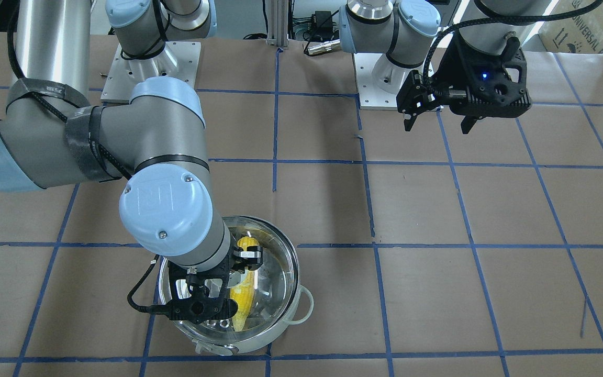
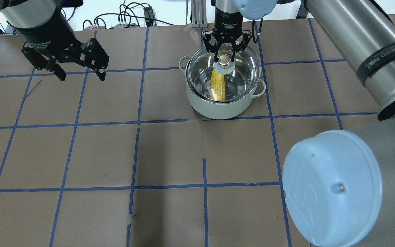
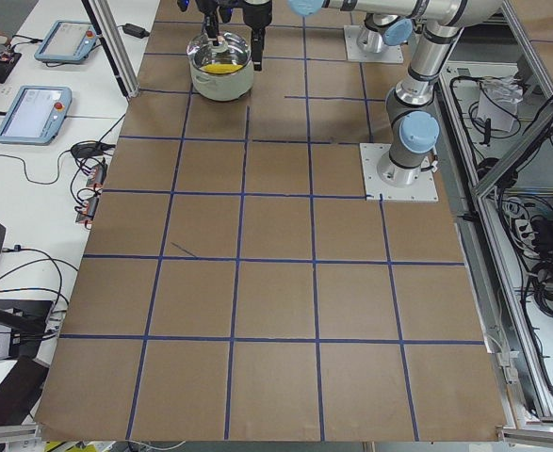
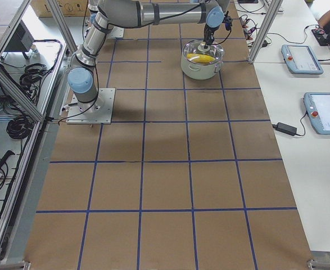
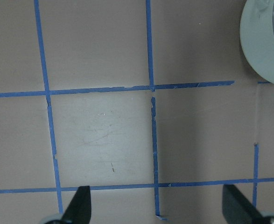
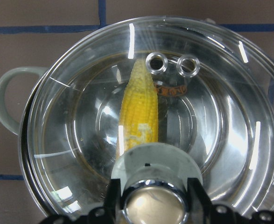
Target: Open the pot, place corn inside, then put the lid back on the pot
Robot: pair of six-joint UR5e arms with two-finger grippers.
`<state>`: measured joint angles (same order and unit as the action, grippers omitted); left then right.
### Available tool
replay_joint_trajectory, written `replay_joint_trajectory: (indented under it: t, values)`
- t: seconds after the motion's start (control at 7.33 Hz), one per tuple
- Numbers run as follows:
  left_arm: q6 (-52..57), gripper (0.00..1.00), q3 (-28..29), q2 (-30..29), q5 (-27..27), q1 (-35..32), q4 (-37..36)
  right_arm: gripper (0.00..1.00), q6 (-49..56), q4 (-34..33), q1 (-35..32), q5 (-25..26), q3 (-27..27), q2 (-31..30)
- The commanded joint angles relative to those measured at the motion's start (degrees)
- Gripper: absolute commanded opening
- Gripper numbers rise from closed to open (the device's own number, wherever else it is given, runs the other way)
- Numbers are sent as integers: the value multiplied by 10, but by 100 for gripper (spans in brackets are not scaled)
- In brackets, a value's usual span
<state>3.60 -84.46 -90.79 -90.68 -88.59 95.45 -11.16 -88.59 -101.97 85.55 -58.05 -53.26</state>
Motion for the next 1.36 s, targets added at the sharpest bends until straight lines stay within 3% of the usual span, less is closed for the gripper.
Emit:
replay_joint_trajectory:
  t: [0.0, 0.55, 1.23]
  values:
    - [0, 100, 0, 0, 0, 0, 0, 51, -3, 3, -1, -1, 1, 0]
    - [0, 100, 0, 0, 0, 0, 0, 52, -2, 3, 0, -15, 2, 1]
    - [0, 100, 0, 0, 0, 0, 0, 74, 0, -4, 4, -15, 5, 1]
